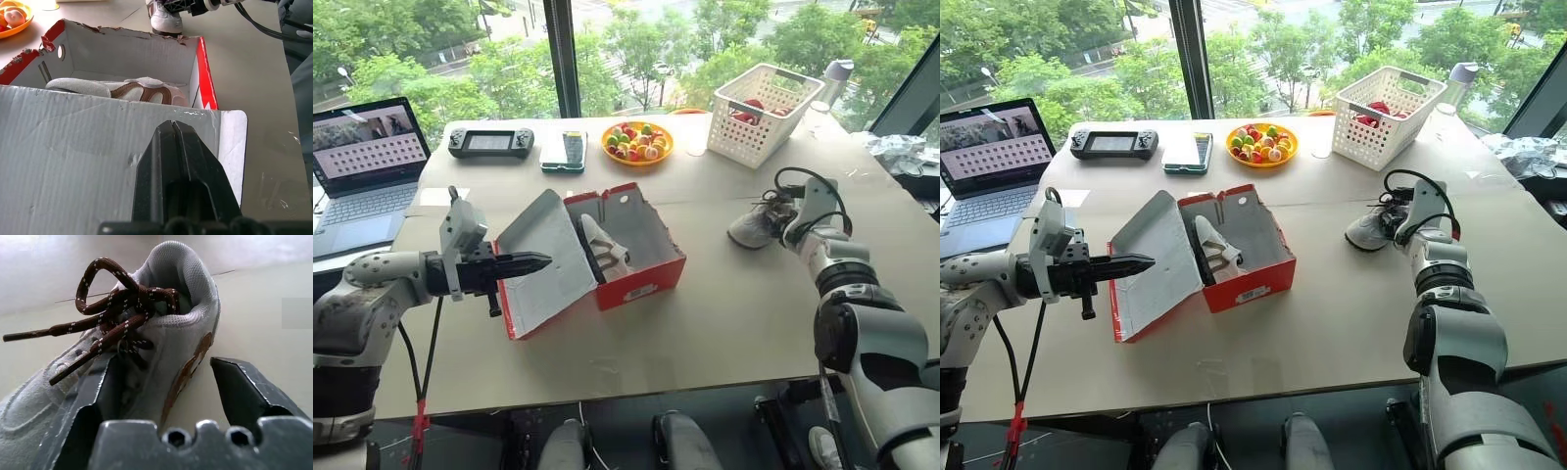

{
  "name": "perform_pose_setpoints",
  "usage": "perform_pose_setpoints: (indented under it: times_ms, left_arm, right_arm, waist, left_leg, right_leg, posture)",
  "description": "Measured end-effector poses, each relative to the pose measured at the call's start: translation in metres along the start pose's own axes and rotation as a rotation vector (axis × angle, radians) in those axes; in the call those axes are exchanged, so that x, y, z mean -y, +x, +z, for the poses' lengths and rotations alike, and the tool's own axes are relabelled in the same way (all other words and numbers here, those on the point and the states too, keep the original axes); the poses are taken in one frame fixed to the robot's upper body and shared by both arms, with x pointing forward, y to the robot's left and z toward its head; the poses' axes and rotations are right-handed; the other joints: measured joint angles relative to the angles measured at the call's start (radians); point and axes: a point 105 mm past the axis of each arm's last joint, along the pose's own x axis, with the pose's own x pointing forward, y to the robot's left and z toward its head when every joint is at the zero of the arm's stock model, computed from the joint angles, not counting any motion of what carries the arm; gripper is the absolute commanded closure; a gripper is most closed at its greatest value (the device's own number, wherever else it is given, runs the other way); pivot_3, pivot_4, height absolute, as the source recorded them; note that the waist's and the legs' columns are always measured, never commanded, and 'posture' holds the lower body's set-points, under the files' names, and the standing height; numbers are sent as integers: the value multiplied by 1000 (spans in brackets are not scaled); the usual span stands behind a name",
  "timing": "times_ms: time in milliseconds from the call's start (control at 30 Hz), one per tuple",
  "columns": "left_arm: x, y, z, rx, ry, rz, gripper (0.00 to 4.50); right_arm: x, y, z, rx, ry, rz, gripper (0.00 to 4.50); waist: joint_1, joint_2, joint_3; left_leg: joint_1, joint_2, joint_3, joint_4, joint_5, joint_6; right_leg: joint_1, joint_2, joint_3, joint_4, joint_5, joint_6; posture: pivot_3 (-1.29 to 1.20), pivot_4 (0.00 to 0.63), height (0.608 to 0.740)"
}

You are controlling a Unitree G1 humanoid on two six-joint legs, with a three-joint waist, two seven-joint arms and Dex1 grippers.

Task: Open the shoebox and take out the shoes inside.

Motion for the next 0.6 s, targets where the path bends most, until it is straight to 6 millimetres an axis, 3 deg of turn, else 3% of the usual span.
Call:
perform_pose_setpoints:
  times_ms: [167,233,333,467,533,600]
  left_arm:
    - [0,1,0,5,-3,-3,4500]
    - [0,1,-1,4,-3,-4,4500]
    - [0,1,-1,4,-3,-4,4500]
    - [0,1,0,4,-2,-4,4500]
    - [0,1,0,4,-1,-4,4500]
    - [0,1,0,5,0,-4,4500]
  right_arm:
    - [3,-3,17,40,-128,3,38]
    - [9,-9,40,106,-149,-3,38]
    - [5,-30,96,262,-159,50,38]
    - [-53,-84,168,443,-111,326,38]
    - [-93,-108,186,462,-57,490,38]
    - [-134,-127,189,423,-30,641,38]
  waist:
    - [-1,0,0]
    - [0,1,1]
    - [-1,2,1]
    - [-4,2,1]
    - [-3,2,1]
    - [0,2,1]
  left_leg:
    - [0,0,0,0,0,0]
    - [0,0,0,0,0,0]
    - [0,1,-1,0,0,0]
    - [1,3,-4,0,0,0]
    - [3,3,-4,0,0,0]
    - [4,2,-3,1,0,0]
  right_leg:
    - [-1,0,1,0,0,0]
    - [-1,0,1,0,0,0]
    - [-1,0,1,1,0,0]
    - [-2,2,2,3,0,0]
    - [-1,2,2,5,0,0]
    - [0,2,1,5,0,-1]
  posture:
    - [0,150,733]
    - [0,150,733]
    - [0,150,733]
    - [0,150,733]
    - [0,150,733]
    - [0,150,733]
